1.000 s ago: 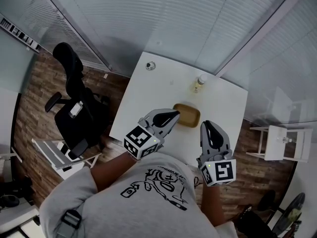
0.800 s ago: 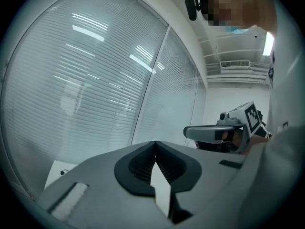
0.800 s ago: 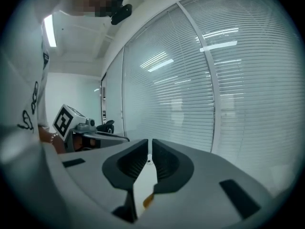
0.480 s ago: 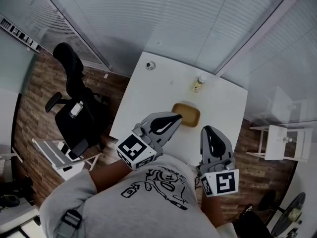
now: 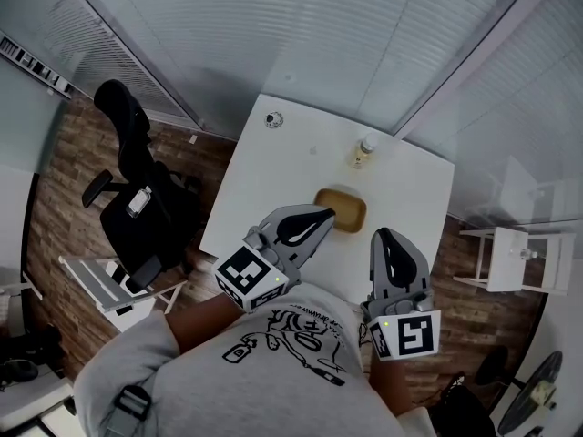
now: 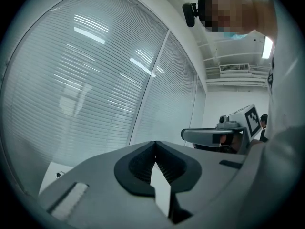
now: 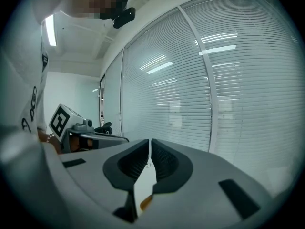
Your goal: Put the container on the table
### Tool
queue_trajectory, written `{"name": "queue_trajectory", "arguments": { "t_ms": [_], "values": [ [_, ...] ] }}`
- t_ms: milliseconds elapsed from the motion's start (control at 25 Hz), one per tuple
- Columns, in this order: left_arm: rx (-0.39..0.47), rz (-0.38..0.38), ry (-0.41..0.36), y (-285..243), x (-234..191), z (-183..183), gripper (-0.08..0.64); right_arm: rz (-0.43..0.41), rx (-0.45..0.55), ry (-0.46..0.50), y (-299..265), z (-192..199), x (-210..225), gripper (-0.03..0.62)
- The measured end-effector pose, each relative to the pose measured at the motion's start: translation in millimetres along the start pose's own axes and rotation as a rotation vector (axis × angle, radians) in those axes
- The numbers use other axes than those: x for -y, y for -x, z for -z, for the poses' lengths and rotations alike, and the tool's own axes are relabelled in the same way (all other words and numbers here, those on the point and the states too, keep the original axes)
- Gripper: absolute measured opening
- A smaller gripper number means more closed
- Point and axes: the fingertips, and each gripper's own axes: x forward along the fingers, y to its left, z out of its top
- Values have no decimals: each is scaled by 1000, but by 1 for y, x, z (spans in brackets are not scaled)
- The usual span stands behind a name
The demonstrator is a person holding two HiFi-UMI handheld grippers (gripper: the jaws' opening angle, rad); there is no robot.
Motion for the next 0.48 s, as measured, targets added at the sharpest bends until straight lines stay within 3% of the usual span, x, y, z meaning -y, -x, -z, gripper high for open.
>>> {"name": "queue_trajectory", "arguments": {
  "t_ms": [480],
  "values": [
    [-17,1,33,-8,-7,9,5,4,-3,6,-5,2,3,17]
  ]
}}
